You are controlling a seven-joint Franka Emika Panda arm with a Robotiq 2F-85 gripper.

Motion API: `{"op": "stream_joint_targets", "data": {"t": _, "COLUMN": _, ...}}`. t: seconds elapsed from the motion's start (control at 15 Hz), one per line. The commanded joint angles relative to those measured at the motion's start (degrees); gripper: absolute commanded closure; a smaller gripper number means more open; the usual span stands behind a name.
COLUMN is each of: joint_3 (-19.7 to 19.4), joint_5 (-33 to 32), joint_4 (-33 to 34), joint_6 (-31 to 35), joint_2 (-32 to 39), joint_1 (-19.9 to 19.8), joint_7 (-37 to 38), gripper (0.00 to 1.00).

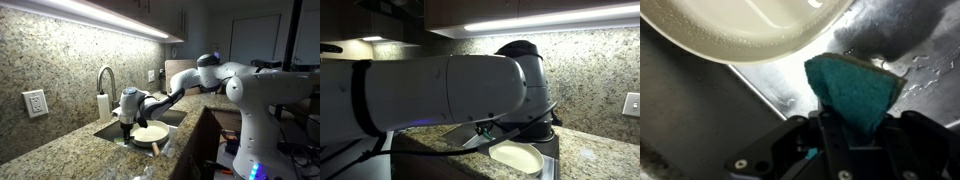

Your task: Turn the faucet to the right then open and close the tap and turn the faucet to the left,pick up the sponge and scrub the pan

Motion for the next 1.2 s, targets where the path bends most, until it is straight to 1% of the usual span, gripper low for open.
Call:
{"op": "stream_joint_targets", "data": {"t": 0.0, "joint_3": 2.86, "joint_5": -3.40, "joint_4": -6.80, "joint_6": -3.56, "joint_2": 4.05, "joint_1": -4.43, "joint_7": 5.19, "gripper": 0.97}}
{"op": "stream_joint_targets", "data": {"t": 0.27, "joint_3": 5.54, "joint_5": -5.25, "joint_4": -10.37, "joint_6": -7.01, "joint_2": 5.02, "joint_1": -8.79, "joint_7": 9.18, "gripper": 0.97}}
{"op": "stream_joint_targets", "data": {"t": 0.53, "joint_3": 6.85, "joint_5": -4.87, "joint_4": -12.15, "joint_6": -9.11, "joint_2": 4.51, "joint_1": -13.65, "joint_7": 11.89, "gripper": 0.97}}
{"op": "stream_joint_targets", "data": {"t": 0.73, "joint_3": 6.80, "joint_5": -4.62, "joint_4": -12.38, "joint_6": -9.40, "joint_2": 3.67, "joint_1": -16.82, "joint_7": 13.21, "gripper": 0.97}}
{"op": "stream_joint_targets", "data": {"t": 1.13, "joint_3": 5.78, "joint_5": -4.41, "joint_4": -11.67, "joint_6": -8.90, "joint_2": 2.04, "joint_1": -20.54, "joint_7": 15.04, "gripper": 0.97}}
